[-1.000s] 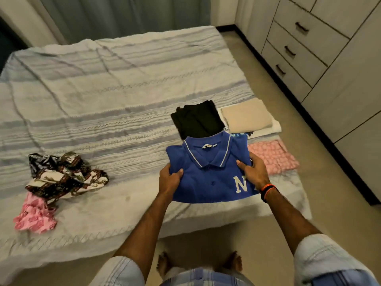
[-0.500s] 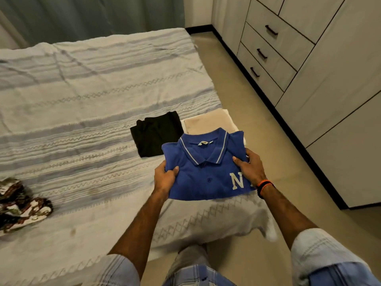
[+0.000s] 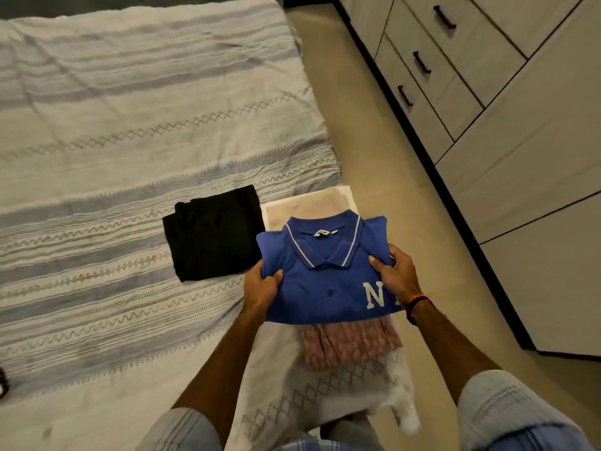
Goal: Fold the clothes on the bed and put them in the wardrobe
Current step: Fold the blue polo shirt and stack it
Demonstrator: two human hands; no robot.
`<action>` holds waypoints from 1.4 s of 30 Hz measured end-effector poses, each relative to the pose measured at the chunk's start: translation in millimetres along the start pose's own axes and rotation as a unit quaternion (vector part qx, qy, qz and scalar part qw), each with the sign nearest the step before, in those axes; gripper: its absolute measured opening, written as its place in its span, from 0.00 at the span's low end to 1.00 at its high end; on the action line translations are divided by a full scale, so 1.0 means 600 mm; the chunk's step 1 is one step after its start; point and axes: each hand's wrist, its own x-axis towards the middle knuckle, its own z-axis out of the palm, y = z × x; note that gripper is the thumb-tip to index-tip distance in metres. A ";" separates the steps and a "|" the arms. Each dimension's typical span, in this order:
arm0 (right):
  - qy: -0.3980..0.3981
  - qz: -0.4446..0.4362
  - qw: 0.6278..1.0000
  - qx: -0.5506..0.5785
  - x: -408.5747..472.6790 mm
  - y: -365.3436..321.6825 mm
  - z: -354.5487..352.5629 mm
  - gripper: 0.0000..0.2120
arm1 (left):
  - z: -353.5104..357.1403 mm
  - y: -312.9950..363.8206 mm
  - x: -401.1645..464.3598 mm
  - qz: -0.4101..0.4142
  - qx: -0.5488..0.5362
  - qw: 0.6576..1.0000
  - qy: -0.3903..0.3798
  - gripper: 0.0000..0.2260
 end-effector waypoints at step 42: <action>-0.121 -0.075 0.974 -0.177 0.084 -0.062 0.038 0.27 | 0.027 0.055 0.012 -0.017 0.130 0.991 0.003 0.30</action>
